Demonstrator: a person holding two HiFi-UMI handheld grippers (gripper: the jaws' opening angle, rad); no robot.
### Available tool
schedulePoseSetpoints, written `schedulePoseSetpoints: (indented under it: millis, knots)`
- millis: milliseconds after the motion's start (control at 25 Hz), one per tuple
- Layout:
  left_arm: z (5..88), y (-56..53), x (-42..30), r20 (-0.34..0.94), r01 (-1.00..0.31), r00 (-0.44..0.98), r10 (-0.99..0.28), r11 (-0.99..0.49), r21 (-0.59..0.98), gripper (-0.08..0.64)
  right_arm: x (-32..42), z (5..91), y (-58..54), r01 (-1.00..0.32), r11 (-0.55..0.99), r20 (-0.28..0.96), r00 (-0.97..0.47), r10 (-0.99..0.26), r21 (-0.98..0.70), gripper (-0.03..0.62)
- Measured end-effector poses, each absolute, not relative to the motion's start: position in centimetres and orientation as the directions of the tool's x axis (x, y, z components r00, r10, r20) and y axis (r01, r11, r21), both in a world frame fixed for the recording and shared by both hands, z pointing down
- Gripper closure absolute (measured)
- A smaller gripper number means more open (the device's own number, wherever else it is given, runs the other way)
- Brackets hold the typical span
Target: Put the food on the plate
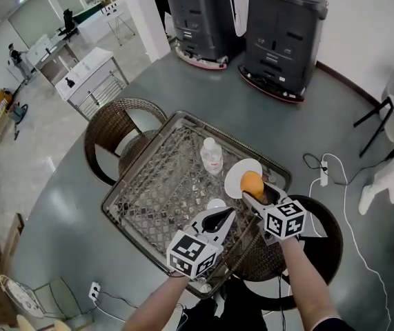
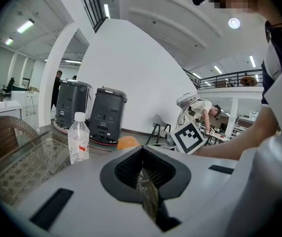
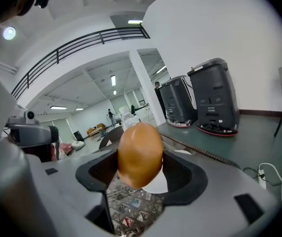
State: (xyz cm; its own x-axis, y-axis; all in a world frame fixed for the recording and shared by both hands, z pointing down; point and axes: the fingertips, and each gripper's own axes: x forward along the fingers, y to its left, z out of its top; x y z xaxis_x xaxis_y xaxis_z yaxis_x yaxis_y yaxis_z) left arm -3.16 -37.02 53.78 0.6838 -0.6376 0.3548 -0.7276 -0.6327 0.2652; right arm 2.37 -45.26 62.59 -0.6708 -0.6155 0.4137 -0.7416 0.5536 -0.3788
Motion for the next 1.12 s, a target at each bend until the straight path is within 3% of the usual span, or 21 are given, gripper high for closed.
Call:
schedulePoseSetpoints:
  millis: [640,1120]
  knots:
    - [58.2,-38.0,-4.3,0.434,-0.744,0.665,-0.607,-0.588,0.317,0.552,-0.1,72.0,-49.5,-0.767,0.564,0.627,-0.608,-0.487,-0.305,0.301]
    - [59.0,-37.2,-4.2,0.458,-0.753,0.655,-0.601,-0.57,0.329,0.553,-0.6,74.2,-49.9,-0.769,0.568,0.686,-0.583,-0.435,-0.293,0.301]
